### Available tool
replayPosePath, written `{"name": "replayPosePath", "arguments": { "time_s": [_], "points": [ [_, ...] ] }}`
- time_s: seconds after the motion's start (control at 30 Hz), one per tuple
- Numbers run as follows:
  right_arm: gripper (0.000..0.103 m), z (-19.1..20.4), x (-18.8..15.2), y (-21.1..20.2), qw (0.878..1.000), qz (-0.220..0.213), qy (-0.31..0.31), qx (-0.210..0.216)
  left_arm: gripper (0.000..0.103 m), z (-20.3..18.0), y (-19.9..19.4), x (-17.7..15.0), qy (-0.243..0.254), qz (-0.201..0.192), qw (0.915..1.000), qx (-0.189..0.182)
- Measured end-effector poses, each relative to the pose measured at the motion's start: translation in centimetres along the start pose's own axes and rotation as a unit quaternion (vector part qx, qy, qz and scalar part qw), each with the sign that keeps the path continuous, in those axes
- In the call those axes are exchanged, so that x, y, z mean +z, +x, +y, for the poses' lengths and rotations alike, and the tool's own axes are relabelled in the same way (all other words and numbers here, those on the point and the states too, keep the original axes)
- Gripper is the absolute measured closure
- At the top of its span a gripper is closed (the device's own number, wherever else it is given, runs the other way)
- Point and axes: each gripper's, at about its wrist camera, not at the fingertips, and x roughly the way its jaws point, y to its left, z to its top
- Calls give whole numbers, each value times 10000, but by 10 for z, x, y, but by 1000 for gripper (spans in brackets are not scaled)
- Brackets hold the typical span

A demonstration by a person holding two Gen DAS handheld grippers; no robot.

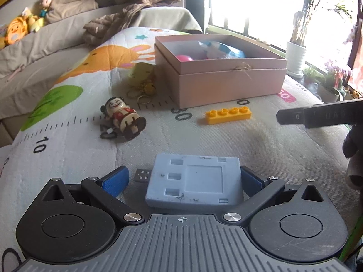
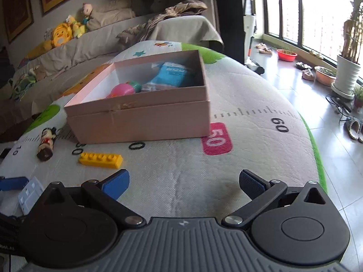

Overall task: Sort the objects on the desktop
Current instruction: 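Grasp the yellow lego brick with the right tool while the left tool holds the white case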

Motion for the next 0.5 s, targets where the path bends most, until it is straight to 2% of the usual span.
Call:
{"name": "replayPosePath", "arguments": {
  "time_s": [0.23, 0.4, 0.5],
  "points": [
    [1, 56, 13, 15, 9988, 224, -265, 357, 0, 10, -3, -3, -195, -46, 9998, -17],
    [12, 85, 22, 34, 9980, 339, -408, 338, 0, 10, -4, -5, -172, -70, 9998, -19],
    [24, 96, 24, 39, 9974, 297, -617, 230, 0, 10, -4, -4, -188, -75, 9998, -30]
  ]
}}
